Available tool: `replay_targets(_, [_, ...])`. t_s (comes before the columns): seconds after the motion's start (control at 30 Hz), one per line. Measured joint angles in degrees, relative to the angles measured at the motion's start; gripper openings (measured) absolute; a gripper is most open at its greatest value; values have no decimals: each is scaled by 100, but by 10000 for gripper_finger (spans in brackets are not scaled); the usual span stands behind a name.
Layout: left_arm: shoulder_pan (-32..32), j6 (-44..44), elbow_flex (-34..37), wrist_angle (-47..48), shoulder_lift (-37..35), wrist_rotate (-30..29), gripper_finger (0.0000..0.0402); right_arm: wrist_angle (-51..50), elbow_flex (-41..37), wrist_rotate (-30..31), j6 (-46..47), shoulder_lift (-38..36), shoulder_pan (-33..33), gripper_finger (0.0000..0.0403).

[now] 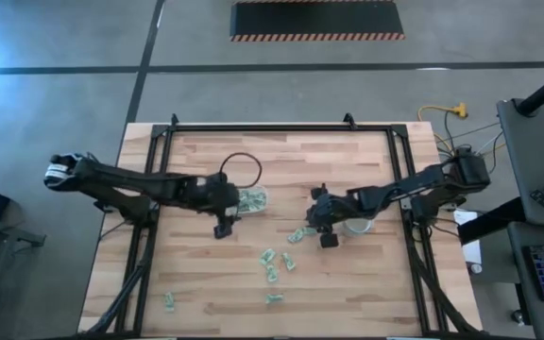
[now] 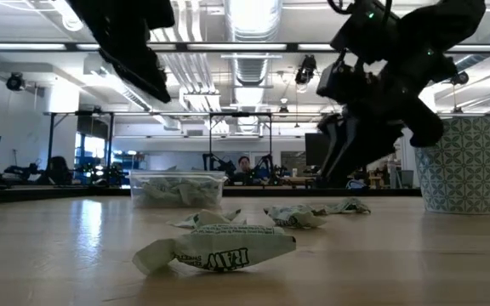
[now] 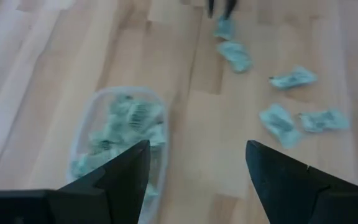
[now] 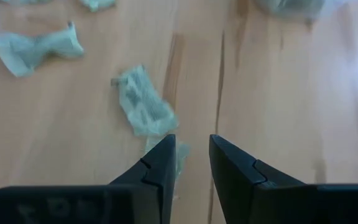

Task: Pick and place Stevia / Truvia into bins
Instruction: Put the stevia packet into the transparent bin

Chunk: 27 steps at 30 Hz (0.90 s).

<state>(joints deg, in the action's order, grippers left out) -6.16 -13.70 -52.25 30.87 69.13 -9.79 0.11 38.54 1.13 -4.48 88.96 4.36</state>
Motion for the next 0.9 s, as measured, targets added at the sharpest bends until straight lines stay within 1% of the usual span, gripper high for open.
replay_targets(0.23, [-616,-451,242,33,-164,-407,247,-137,72,-119,145,102,0,99])
replay_targets(0.37, [-771,-626,321,36,-167,-419,247,-152,70,-122,350,156,0,105])
replay_targets(0.7, [-901,-694,321,7,-149,-569,247,-213,135,-165,740,631,0,132])
replay_targets(0.8, [-900,-694,321,8,-149,-569,247,-284,216,-165,740,700,0,132])
replay_targets(0.9, [-900,-694,321,10,-147,-569,247,-296,256,-162,665,704,2,119])
